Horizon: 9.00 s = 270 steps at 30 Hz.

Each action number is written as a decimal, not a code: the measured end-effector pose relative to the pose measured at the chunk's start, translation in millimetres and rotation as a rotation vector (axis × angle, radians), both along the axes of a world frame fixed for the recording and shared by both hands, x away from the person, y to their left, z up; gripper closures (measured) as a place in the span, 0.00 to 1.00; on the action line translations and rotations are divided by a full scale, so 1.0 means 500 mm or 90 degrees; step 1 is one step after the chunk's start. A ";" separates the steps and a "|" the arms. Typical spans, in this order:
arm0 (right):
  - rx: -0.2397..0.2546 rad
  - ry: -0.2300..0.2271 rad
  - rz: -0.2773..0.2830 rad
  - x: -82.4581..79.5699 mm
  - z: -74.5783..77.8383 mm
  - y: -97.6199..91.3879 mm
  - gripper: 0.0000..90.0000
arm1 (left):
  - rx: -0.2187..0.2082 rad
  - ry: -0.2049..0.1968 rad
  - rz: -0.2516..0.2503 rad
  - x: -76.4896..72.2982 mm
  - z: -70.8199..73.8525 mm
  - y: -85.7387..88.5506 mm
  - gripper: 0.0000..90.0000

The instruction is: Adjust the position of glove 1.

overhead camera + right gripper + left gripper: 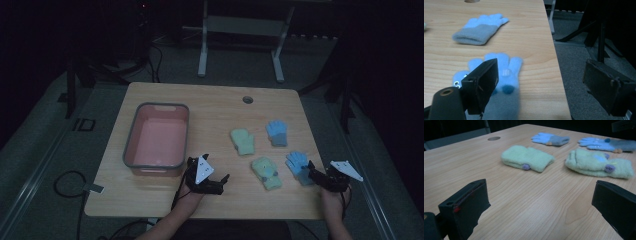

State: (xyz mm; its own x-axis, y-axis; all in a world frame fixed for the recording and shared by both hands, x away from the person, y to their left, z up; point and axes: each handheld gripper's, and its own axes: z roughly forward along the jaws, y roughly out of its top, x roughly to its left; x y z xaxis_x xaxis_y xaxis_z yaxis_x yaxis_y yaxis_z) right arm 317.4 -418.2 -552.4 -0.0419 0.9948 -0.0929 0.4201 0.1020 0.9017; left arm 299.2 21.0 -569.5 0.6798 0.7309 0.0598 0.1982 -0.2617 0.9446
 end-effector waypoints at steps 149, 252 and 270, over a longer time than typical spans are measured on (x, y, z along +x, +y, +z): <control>-0.062 0.270 0.411 0.309 0.022 0.422 0.96 | 0.011 -0.012 -0.014 -0.005 0.000 -0.005 0.01; -0.013 0.263 0.365 0.046 0.034 0.252 0.97 | 0.012 -0.008 -0.009 -0.003 0.000 -0.005 0.01; 0.028 0.184 0.194 0.041 0.134 0.258 0.97 | 0.015 -0.011 -0.010 -0.004 0.000 -0.006 0.01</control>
State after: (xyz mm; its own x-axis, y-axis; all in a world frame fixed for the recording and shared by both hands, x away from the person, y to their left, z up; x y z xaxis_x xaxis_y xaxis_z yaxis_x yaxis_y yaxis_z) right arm 337.8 -289.2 -485.3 -0.3524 0.9358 0.0074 0.6126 0.2247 0.7578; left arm 297.3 17.9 -569.5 0.6896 0.7188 0.0884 0.1782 -0.2867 0.9413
